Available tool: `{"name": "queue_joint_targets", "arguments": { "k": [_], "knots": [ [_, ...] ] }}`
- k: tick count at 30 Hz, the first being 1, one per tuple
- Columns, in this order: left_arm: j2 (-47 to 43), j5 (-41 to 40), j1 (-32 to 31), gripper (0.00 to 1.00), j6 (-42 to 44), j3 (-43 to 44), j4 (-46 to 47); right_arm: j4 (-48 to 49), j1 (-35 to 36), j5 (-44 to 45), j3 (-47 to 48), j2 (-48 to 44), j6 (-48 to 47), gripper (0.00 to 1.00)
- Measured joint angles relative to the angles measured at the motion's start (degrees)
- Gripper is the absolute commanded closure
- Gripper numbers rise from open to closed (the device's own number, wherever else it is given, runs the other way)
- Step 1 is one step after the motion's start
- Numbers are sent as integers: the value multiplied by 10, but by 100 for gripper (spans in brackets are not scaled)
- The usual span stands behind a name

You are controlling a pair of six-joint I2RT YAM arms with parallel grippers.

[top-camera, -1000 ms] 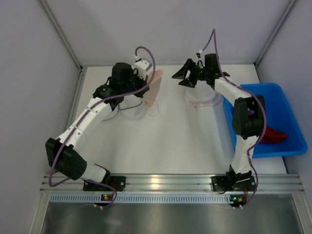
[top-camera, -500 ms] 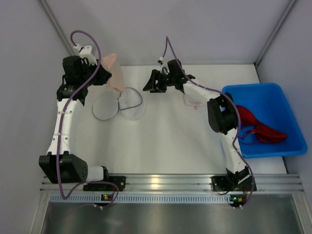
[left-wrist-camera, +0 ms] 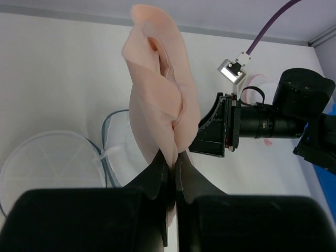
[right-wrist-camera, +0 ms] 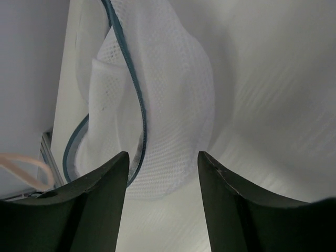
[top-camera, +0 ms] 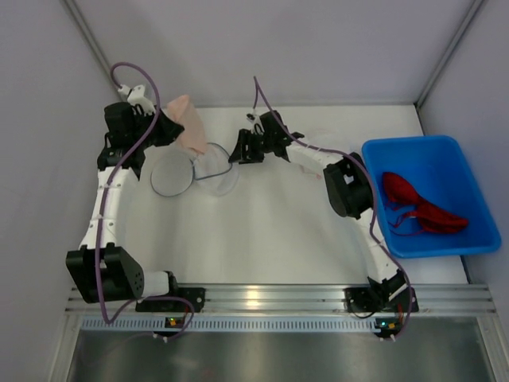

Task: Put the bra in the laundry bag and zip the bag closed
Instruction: Move the laundry bag to the center of the board, then place the bra in the laundry bag.

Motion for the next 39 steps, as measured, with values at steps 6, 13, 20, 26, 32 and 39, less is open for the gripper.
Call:
{"name": "queue_joint_targets", "arguments": {
  "k": [6,13,20,26,32,39],
  "knots": [
    [1,8,0,100,-19,-56,45,15,16,-13,0,1,10,57],
    [1,20,0,100,-43,-111,115,65,19,-51,-4,2,40,84],
    [19,33,0,100,-81,-124,173,99,19,-82,-41,0,60,100],
    [17,40,-3,100,-85,-195,208,121,14,-103,-168,-49,87,100],
    [15,32,-47,100,-47,-293,197,148,13,-122,-253,-113,110,100],
    [-4,-3,-131,100,34,-302,155,172,11,-128,-261,-143,127,100]
  ]
}}
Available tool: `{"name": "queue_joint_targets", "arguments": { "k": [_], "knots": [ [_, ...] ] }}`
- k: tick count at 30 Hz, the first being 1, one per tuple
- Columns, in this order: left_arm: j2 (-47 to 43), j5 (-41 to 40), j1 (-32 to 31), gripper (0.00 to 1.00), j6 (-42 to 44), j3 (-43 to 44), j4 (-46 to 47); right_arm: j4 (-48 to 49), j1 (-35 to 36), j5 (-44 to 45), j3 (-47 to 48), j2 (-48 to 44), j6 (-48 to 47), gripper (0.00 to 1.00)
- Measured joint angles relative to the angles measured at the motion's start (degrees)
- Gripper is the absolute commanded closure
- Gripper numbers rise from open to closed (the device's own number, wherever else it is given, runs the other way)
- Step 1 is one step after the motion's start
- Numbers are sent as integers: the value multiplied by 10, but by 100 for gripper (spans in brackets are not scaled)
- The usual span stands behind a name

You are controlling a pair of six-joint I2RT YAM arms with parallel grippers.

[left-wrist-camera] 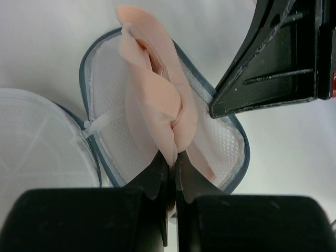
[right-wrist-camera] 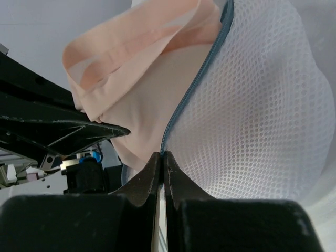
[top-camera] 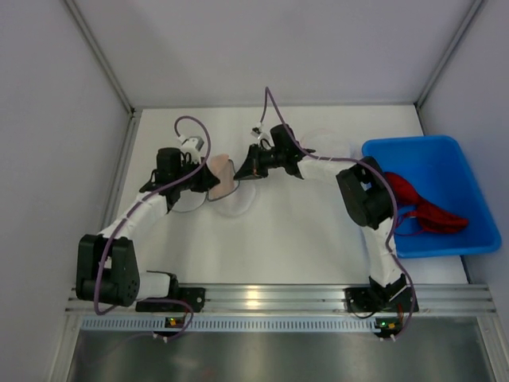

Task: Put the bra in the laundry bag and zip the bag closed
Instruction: Place the bra in the laundry bag.

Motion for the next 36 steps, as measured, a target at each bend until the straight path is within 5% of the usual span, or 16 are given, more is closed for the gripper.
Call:
{"name": "queue_joint_targets", "arguments": {
  "k": [10,17,23,31,36],
  "knots": [
    [-16,9,-26,100,79,0,-85,-35,-5,7,0,-6,-43,100],
    [20,-149,-111,100,107,39,-152,-57,-13,10,-3,-25,-65,100],
    [34,-308,-114,100,101,102,-233,-54,-15,-2,-3,-55,-61,100],
    [50,-342,-177,100,87,168,-271,-38,-8,-26,-29,-56,-36,100],
    [152,-342,-220,100,58,209,-276,-38,-8,-28,-33,-56,-31,100]
  ]
}}
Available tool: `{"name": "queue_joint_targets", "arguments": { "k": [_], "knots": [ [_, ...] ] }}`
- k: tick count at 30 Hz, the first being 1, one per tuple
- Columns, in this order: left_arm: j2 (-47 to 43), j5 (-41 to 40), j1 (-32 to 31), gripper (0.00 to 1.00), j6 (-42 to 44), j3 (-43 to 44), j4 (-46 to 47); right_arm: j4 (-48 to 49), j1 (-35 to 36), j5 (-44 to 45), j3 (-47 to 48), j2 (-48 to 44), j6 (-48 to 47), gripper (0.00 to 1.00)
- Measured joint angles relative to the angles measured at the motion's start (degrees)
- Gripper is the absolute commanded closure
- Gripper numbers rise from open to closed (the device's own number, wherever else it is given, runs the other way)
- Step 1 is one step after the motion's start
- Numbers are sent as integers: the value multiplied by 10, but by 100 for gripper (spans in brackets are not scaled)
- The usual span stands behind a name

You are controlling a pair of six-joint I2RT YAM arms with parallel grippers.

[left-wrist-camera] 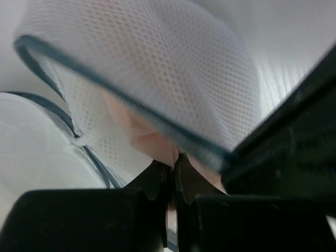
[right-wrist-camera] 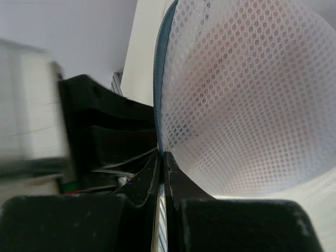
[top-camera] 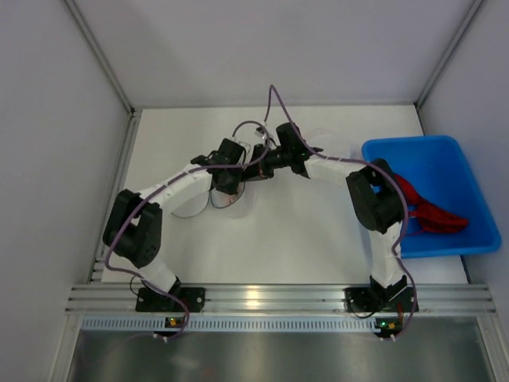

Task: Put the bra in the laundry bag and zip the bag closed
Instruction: Place the bra in the laundry bag.

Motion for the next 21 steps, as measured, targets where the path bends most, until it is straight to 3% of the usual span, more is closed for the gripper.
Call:
{"name": "queue_joint_targets", "arguments": {
  "k": [4,9,21],
  "knots": [
    [72,5,-9,100,-39,34,-3,-1,-5,2,-5,0,1,100],
    [78,28,-10,100,-78,35,9,2,-19,2,-31,0,3,100],
    [-10,-52,-7,100,-34,45,-51,16,-27,-15,-42,0,20,100]
  ]
}}
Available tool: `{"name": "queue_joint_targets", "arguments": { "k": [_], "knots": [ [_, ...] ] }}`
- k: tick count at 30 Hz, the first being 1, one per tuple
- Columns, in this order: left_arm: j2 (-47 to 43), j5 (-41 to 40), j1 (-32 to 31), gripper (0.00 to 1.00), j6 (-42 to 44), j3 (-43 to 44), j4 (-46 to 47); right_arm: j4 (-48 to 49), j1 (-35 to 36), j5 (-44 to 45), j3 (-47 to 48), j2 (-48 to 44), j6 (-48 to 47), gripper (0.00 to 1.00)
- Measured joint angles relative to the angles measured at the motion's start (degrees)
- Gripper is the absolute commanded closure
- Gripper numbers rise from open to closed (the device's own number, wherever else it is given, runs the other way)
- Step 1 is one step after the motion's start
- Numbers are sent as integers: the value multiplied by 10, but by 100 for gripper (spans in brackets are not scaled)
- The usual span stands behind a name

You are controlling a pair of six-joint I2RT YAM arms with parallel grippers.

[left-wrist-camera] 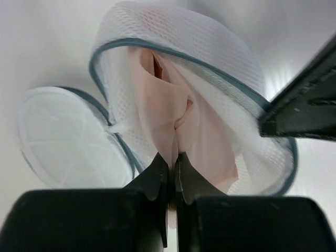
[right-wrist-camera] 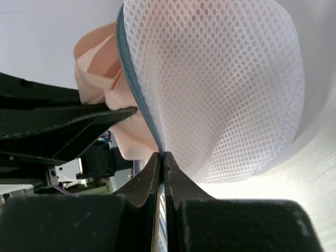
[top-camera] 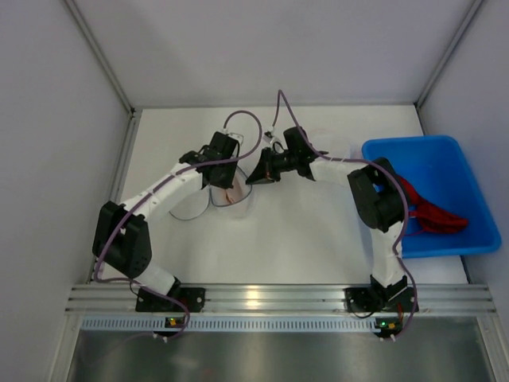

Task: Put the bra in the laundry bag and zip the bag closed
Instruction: Place the bra in the laundry bag.

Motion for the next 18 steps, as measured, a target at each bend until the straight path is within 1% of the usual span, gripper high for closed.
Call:
{"name": "queue_joint_targets", "arguments": {
  "k": [2,5,7,11,13,15,16,18],
  "knots": [
    [-9,45,7,100,4,1,-4,7,0,-3,-4,0,5,100],
    [-9,136,12,100,0,-2,3,13,0,-8,-8,-1,11,100],
    [2,203,15,100,-16,-15,27,18,0,-12,-12,-2,13,100],
    [55,323,38,100,-72,-70,117,21,-3,-16,-24,-8,15,100],
    [93,352,52,100,-101,-91,146,22,-4,-14,-29,-9,14,100],
    [120,357,63,99,-123,-96,164,21,-7,-17,-38,-16,15,100],
    [129,362,70,94,-136,-96,172,21,-8,-18,-41,-19,15,100],
    [132,357,80,88,-148,-94,182,20,-9,-21,-44,-25,15,100]
  ]
}}
